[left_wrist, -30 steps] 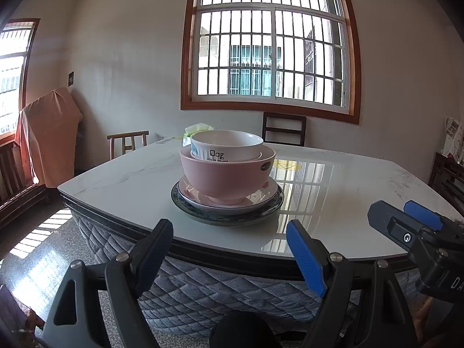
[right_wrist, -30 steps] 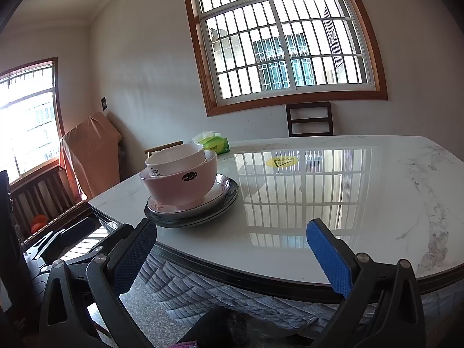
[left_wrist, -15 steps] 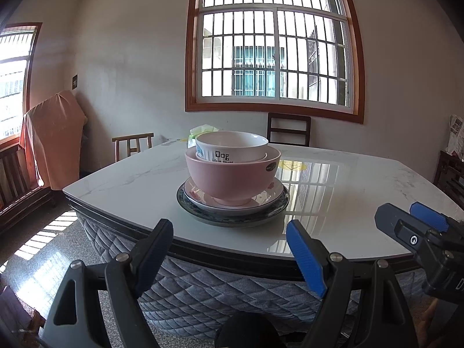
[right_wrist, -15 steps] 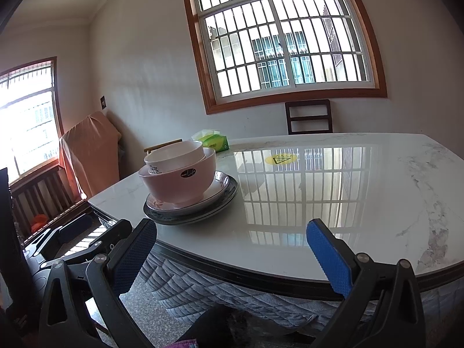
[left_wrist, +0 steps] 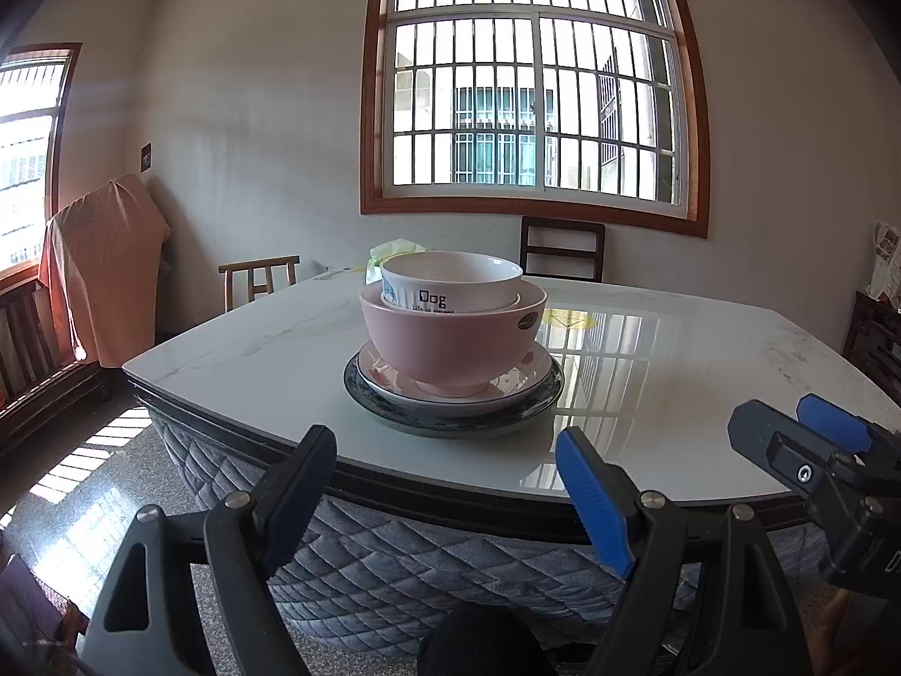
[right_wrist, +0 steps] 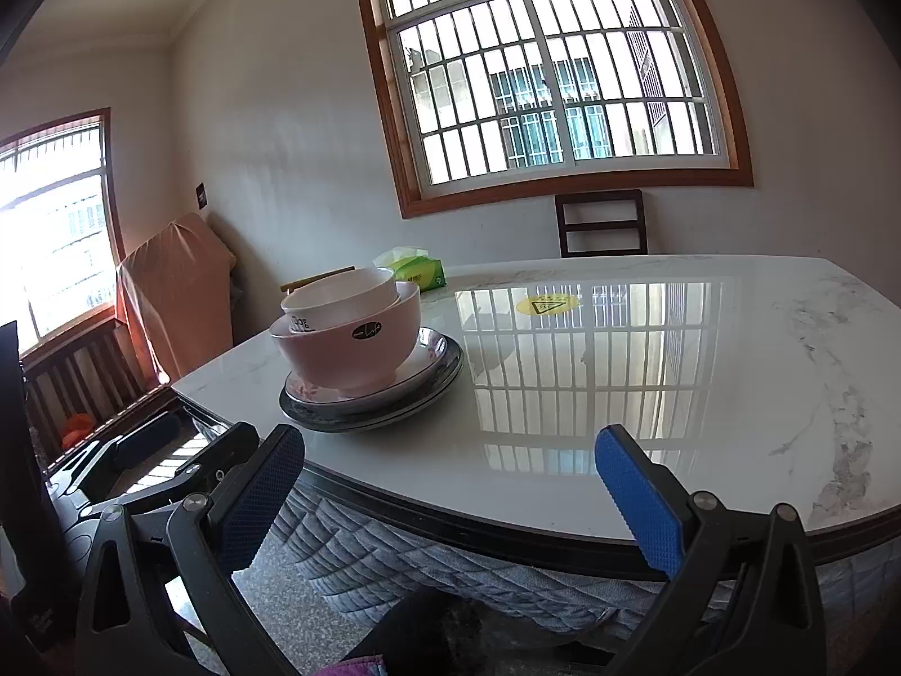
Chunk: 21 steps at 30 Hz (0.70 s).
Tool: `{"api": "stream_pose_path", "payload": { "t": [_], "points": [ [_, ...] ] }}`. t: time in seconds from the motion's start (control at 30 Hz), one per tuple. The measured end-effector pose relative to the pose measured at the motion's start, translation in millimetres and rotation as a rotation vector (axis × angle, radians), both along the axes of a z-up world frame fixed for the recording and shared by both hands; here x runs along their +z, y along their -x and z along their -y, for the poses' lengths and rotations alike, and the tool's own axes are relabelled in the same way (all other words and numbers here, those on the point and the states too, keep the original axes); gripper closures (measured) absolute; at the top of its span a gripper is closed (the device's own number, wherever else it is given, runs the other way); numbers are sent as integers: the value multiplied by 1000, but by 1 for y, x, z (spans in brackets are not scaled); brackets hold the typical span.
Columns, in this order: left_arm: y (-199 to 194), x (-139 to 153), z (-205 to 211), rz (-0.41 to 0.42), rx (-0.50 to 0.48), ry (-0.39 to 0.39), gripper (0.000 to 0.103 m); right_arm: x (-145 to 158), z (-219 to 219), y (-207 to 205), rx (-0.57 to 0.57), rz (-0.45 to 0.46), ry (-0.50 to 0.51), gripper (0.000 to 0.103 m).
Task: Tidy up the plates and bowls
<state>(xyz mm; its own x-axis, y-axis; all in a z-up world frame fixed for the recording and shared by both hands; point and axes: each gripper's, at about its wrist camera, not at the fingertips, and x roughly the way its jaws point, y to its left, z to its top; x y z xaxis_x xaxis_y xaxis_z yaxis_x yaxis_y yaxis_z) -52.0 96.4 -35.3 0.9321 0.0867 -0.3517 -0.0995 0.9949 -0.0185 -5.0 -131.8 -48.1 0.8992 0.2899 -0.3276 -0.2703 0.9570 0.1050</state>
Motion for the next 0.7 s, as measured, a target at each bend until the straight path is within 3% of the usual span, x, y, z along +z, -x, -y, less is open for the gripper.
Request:
{"api": "stream_pose_path", "payload": {
  "t": [0.5,0.7],
  "points": [
    [-1,-1,1,-14,4,0,21,0,-1,0,0,-1,-1,0],
    [-4,-1,6,-15,5,-44,21,-2,0,-1,2,-5,0,0]
  ]
}}
